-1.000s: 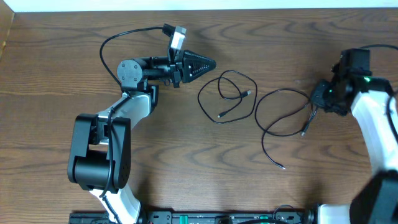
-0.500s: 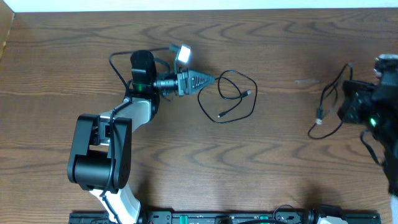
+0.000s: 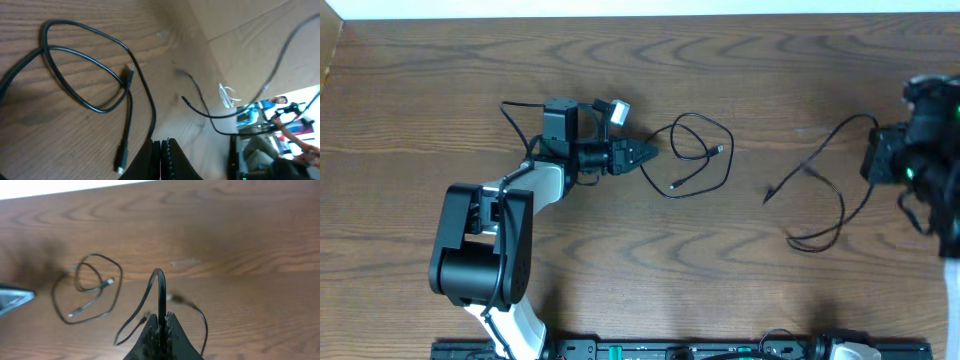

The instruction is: Untangle cables

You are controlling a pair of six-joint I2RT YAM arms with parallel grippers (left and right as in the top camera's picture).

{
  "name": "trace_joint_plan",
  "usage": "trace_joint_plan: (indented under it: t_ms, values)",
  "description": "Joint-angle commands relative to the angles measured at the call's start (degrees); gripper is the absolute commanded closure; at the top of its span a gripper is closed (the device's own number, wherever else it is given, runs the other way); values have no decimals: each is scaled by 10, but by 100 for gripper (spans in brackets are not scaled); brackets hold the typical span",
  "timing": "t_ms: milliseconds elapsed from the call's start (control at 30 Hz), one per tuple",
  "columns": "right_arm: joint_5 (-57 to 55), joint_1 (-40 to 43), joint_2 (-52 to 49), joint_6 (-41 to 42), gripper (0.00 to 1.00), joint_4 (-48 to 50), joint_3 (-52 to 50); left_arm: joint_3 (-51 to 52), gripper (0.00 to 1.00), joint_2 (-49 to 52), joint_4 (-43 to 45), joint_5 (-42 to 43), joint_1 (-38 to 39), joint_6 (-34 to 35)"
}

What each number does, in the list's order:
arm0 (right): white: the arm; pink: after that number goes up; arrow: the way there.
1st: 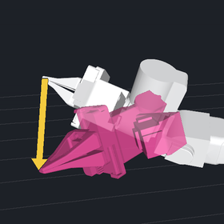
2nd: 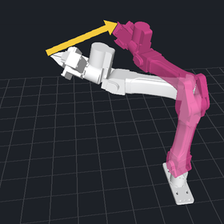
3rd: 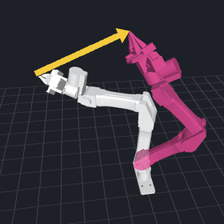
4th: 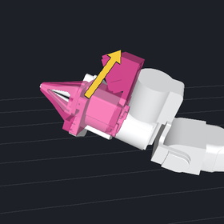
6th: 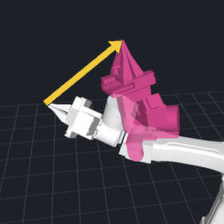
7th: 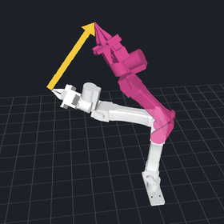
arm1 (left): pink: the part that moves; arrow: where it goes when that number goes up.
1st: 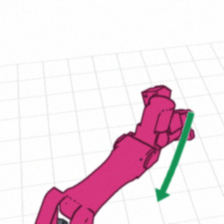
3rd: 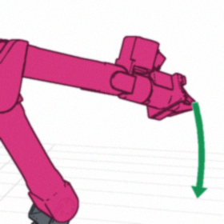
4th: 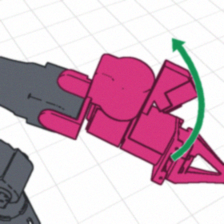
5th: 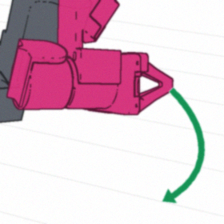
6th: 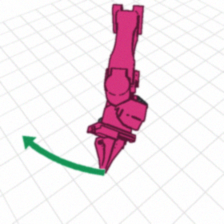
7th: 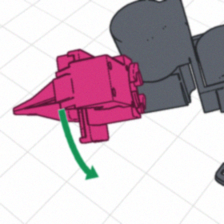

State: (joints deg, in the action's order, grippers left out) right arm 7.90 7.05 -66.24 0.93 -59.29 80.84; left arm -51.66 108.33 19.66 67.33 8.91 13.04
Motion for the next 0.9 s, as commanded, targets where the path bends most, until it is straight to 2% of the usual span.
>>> trace_joint_plan:
  t_ms: [0,233,567,733,867]
  values:
    - [-39,7,-49,-5,99,22,2,1,92,-6,-1,-26,21,-31]
    - [-94,69,-177,30,99,76,52,1,92,-6,-4,-53,85,-31]
    - [-207,259,-320,25,99,-26,322,1,92,-6,-37,-115,185,-50]
    - [-173,360,-323,53,99,-31,385,1,92,-6,-40,-118,233,-51]
    - [-117,412,-331,59,99,-26,389,1,92,-6,-42,-130,256,-51]
